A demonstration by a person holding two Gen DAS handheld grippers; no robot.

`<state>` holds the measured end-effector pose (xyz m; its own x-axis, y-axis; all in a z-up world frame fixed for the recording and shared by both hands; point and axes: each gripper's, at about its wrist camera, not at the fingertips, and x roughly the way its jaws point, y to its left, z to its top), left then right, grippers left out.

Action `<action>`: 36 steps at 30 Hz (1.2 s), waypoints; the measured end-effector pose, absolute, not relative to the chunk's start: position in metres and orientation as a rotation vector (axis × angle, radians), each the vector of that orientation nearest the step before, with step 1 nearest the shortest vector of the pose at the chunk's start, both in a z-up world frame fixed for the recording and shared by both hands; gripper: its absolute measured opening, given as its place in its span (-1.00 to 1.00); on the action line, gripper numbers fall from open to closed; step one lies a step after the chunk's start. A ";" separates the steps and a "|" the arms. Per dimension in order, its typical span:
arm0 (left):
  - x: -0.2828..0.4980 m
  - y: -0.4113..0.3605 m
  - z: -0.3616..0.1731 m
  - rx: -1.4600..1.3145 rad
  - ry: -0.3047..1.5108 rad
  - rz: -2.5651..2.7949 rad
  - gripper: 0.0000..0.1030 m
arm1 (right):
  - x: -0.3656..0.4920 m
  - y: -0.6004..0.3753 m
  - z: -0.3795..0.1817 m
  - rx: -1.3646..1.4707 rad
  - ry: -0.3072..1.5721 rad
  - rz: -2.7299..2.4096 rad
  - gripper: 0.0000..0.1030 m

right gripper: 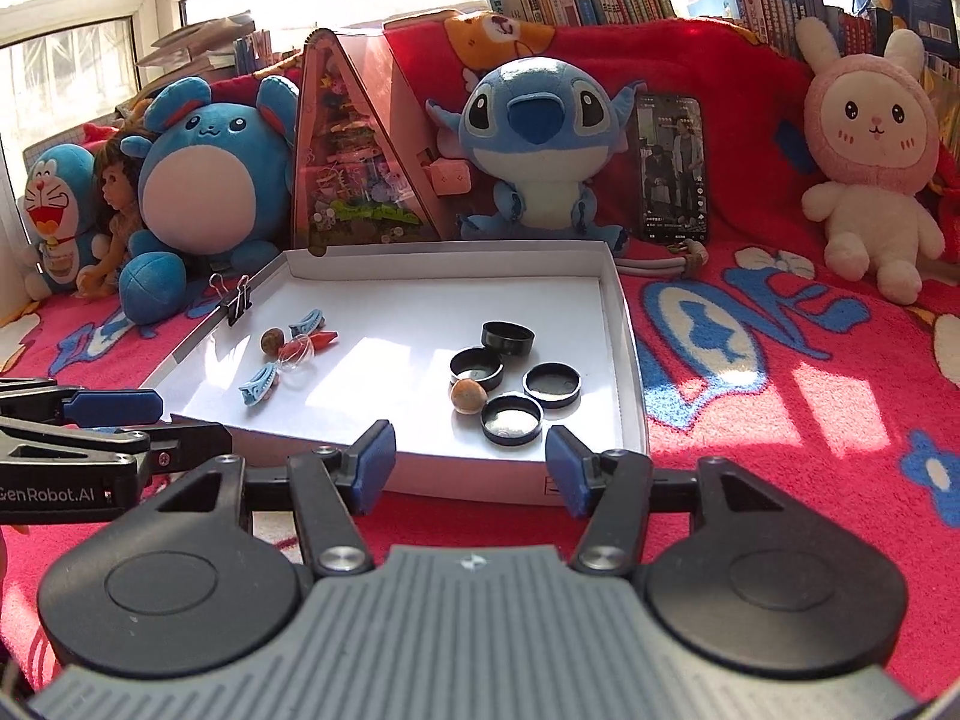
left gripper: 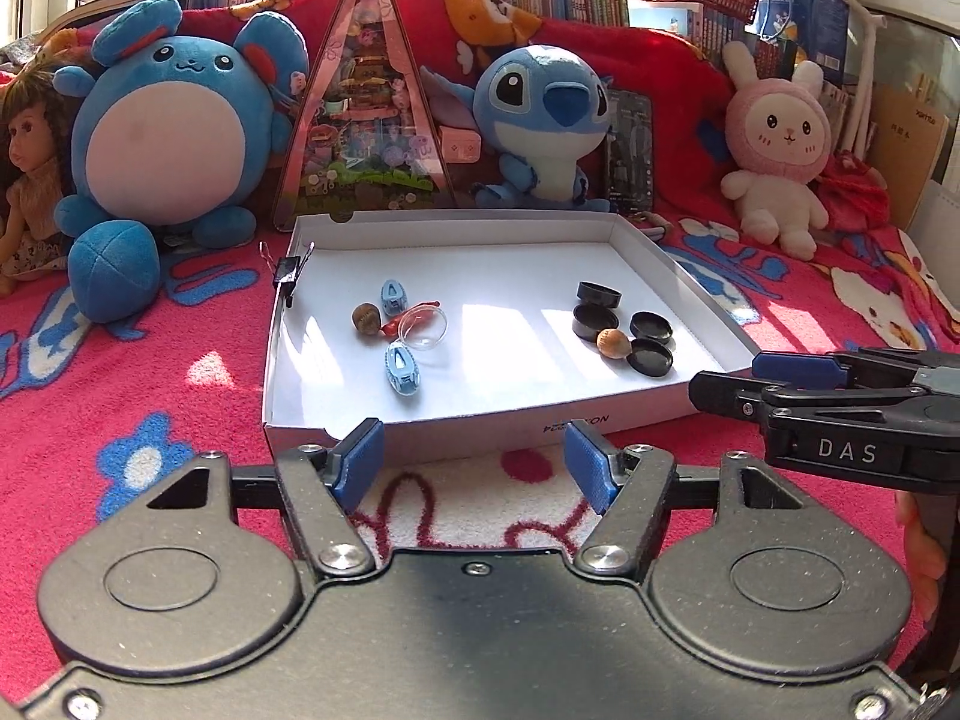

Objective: Organize rigid objects
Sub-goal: 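Withdraw both grippers toward the red marker and black binder clip on the blanket, then grasp the red marker with the left gripper while the right gripper grasps the black binder clip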

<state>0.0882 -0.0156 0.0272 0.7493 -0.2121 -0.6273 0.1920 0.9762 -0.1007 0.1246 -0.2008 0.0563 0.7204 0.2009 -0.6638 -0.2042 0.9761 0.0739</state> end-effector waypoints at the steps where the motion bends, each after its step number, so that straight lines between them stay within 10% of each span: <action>1: 0.082 -0.016 0.026 -0.039 0.697 -0.227 0.25 | 0.120 -0.201 0.057 -0.018 0.729 0.230 0.37; 17: 0.013 -0.029 0.020 -0.068 0.786 -0.395 0.24 | 0.048 -0.217 0.058 -0.185 0.704 0.369 0.65; 27: 0.005 -0.048 0.003 -0.047 0.870 -0.464 -0.71 | 0.026 -0.218 0.046 -0.214 0.742 0.449 0.70; 36: 0.012 -0.034 0.005 -0.017 0.845 -0.384 -0.78 | 0.028 -0.200 0.034 -0.195 0.758 0.493 0.70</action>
<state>0.0116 -0.0340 0.0054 0.5994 -0.3380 -0.7256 0.3246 0.9312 -0.1656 0.0281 -0.2001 0.0344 0.6195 0.3565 -0.6994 -0.4943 0.8693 0.0052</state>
